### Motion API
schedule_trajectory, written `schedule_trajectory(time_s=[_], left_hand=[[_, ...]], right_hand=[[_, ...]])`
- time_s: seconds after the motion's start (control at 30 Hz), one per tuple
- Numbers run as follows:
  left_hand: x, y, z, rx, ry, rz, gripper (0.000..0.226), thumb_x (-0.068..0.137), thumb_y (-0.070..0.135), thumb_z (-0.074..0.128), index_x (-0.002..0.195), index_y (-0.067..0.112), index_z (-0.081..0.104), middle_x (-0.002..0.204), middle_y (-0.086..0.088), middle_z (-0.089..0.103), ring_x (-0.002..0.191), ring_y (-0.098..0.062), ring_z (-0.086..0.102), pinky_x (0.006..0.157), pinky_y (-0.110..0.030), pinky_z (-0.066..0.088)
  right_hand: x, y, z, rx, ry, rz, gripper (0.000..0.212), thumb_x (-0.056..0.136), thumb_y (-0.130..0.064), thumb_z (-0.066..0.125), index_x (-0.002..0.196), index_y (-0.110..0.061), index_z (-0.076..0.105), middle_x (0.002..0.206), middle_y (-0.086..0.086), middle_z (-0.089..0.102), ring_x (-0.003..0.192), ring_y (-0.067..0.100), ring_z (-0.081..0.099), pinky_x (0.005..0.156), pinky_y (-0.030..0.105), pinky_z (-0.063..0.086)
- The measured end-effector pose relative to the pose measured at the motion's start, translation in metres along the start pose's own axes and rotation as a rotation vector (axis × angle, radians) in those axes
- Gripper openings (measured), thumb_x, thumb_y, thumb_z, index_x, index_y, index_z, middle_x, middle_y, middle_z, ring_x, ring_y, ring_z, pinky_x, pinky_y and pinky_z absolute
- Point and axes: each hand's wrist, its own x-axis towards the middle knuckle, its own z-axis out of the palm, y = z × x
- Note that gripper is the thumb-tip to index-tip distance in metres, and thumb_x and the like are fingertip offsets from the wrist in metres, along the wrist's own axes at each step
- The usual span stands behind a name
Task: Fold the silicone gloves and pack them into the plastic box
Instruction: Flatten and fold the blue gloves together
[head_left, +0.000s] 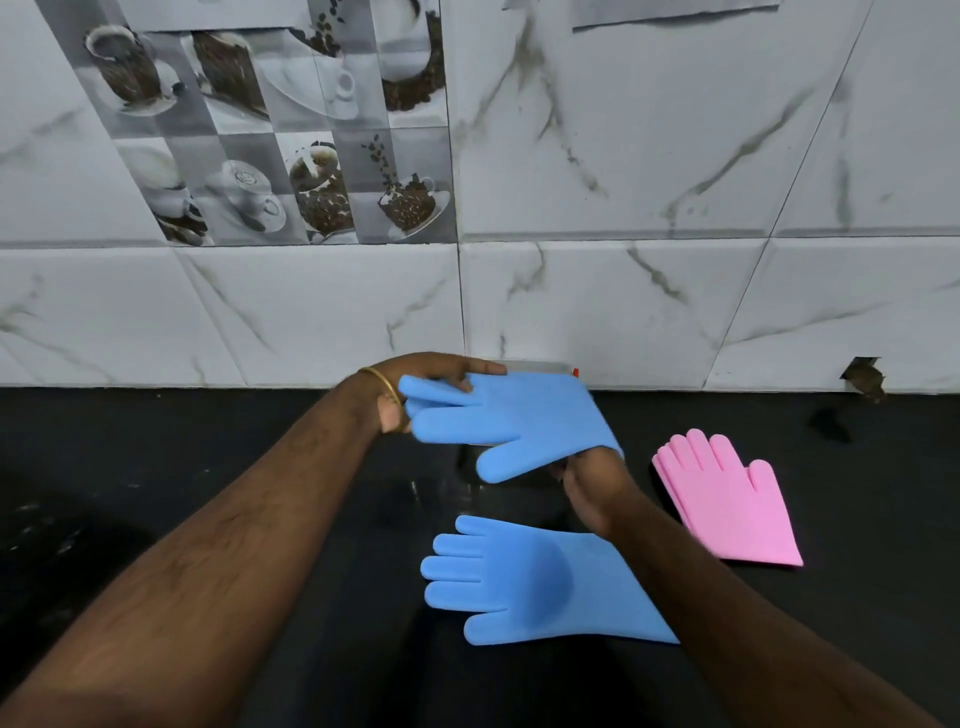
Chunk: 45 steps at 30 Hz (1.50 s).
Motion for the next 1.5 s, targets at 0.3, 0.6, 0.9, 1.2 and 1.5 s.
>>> schedule_trajectory(time_s=[0.3, 0.6, 0.9, 1.2, 1.5], left_hand=[[0.01, -0.031, -0.059, -0.416, -0.591, 0.204, 0.064, 0.082, 0.023, 0.059, 0.143, 0.008, 0.045, 0.143, -0.013, 0.052, 0.127, -0.033, 0.053, 0.105, -0.046, 0.044], [0.022, -0.125, 0.006, -1.038, -0.369, 0.097, 0.076, 0.073, 0.06, 0.073, 0.119, -0.001, 0.067, 0.12, -0.022, 0.068, 0.111, -0.036, 0.066, 0.089, -0.05, 0.055], [0.015, -0.172, 0.016, -0.711, -0.147, 0.013, 0.035, 0.084, -0.01, 0.061, 0.118, 0.001, 0.063, 0.112, -0.024, 0.07, 0.1, -0.039, 0.07, 0.073, -0.046, 0.06], [0.014, -0.198, 0.021, -0.683, -0.133, 0.007, 0.048, 0.08, -0.007, 0.068, 0.125, 0.008, 0.06, 0.122, -0.024, 0.066, 0.109, -0.042, 0.066, 0.088, -0.055, 0.056], [0.008, -0.207, 0.026, -0.516, 0.017, -0.028, 0.042, 0.084, -0.008, 0.064, 0.124, 0.002, 0.057, 0.123, -0.028, 0.063, 0.108, -0.045, 0.064, 0.089, -0.062, 0.052]], right_hand=[[-0.033, -0.044, -0.04, 0.178, -0.286, -0.076, 0.041, 0.081, 0.008, 0.055, 0.117, -0.009, 0.066, 0.121, 0.012, 0.068, 0.114, 0.034, 0.06, 0.088, 0.045, 0.053], [-0.039, -0.029, -0.051, 0.306, -0.064, 0.071, 0.049, 0.1, -0.041, 0.047, 0.14, -0.013, 0.053, 0.138, 0.012, 0.06, 0.126, 0.028, 0.059, 0.1, 0.049, 0.051], [-0.073, 0.025, -0.088, 0.321, 0.111, 0.165, 0.047, 0.098, -0.041, 0.049, 0.137, -0.017, 0.056, 0.129, 0.011, 0.067, 0.098, 0.026, 0.073, 0.084, 0.05, 0.057], [-0.096, 0.054, -0.119, 0.378, 0.195, 0.188, 0.048, 0.097, -0.045, 0.048, 0.138, -0.021, 0.056, 0.132, 0.008, 0.066, 0.118, 0.03, 0.064, 0.098, 0.054, 0.048], [-0.099, 0.081, -0.146, 0.044, 0.429, 0.246, 0.038, 0.098, 0.001, 0.049, 0.135, -0.006, 0.053, 0.129, 0.013, 0.065, 0.107, 0.026, 0.066, 0.076, 0.036, 0.056]])
